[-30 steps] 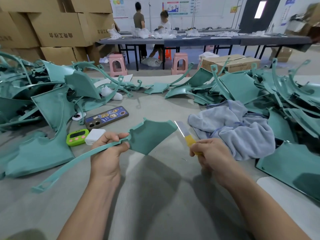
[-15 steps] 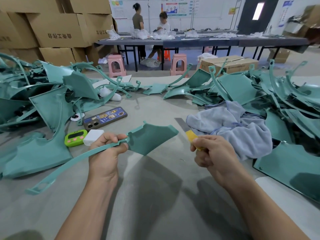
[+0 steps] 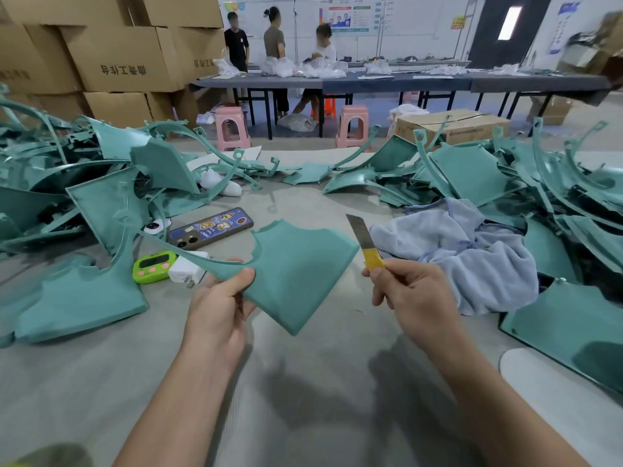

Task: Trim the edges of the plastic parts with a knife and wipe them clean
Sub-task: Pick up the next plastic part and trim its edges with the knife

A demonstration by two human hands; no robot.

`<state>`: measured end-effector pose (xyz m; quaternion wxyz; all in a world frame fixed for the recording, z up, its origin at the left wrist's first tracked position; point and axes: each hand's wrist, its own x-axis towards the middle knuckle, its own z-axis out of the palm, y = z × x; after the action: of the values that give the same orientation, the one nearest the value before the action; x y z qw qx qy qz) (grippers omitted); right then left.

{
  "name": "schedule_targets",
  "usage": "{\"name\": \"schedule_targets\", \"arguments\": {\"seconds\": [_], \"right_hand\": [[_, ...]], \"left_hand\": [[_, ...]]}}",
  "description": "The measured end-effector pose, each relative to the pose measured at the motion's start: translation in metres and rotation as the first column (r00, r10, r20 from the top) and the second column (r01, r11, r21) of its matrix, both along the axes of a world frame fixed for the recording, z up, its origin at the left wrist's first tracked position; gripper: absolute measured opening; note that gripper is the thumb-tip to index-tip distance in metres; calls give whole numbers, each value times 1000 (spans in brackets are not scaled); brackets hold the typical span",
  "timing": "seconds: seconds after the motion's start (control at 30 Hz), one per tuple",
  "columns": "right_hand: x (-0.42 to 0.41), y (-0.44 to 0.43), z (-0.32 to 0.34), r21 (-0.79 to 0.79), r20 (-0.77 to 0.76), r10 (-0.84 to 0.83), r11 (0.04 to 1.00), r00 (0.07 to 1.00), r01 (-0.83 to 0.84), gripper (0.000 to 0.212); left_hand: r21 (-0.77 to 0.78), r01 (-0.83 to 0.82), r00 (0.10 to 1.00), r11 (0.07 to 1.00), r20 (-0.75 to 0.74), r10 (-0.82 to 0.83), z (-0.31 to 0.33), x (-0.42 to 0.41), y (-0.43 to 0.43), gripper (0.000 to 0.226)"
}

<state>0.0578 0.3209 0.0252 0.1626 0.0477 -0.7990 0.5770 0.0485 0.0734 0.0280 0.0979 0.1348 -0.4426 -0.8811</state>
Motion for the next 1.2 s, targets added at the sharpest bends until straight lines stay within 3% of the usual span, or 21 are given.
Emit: {"name": "schedule_targets", "arguments": {"seconds": [0.1, 0.33, 0.47, 0.6, 0.67, 0.77, 0.87, 0.97, 1.03, 1.07, 1.1, 1.17, 1.2], "right_hand": [[6, -4, -4, 239, -79, -84, 966, 993, 100, 27], [17, -15, -1, 438, -209, -110, 878, 972, 193, 19], [25, -25, 2, 471, -149, 70, 882, 986, 8, 17], [28, -28, 8, 576, -80, 293, 794, 953, -196, 21], [28, -26, 10, 590, -77, 318, 779, 945, -214, 21], [22, -20, 6, 474, -131, 156, 877, 979, -77, 12], [8, -5, 0, 277, -124, -97, 952, 988, 128, 23], [16, -8, 6, 209, -118, 83, 976, 990, -57, 13], [23, -16, 4, 370, -61, 280, 898, 958, -238, 22], [22, -20, 2, 455, -67, 306, 856, 950, -244, 21], [19, -23, 1, 446, -91, 257, 875, 962, -192, 17], [10, -22, -4, 155, -41, 42, 987, 998, -35, 12], [8, -20, -5, 20, 11, -50, 999, 999, 50, 17]], "left_hand": [[27, -5, 999, 1000, 40, 4, 0, -1, -2, 23], [75, -15, 996, 997, 88, 9, 0, 0, -2, 18], [182, -38, 991, 983, 134, 13, 3, -1, -2, 28], [262, -14, 987, 965, 160, -29, 9, 1, -3, 37], [282, 7, 984, 959, 167, -56, 8, 1, -3, 38], [259, 67, 981, 964, 160, -111, 11, 3, 0, 23], [222, 73, 979, 972, 170, -112, 13, 5, 1, 20], [221, 71, 979, 973, 169, -110, 13, 7, 3, 20], [246, 99, 975, 964, 167, -143, 14, 9, 5, 20], [257, 111, 973, 960, 171, -158, 15, 10, 7, 21], [261, 116, 970, 958, 176, -165, 16, 10, 7, 21], [250, 112, 969, 962, 185, -161, 16, 10, 6, 19], [239, 107, 969, 965, 191, -154, 16, 9, 6, 18]]}}
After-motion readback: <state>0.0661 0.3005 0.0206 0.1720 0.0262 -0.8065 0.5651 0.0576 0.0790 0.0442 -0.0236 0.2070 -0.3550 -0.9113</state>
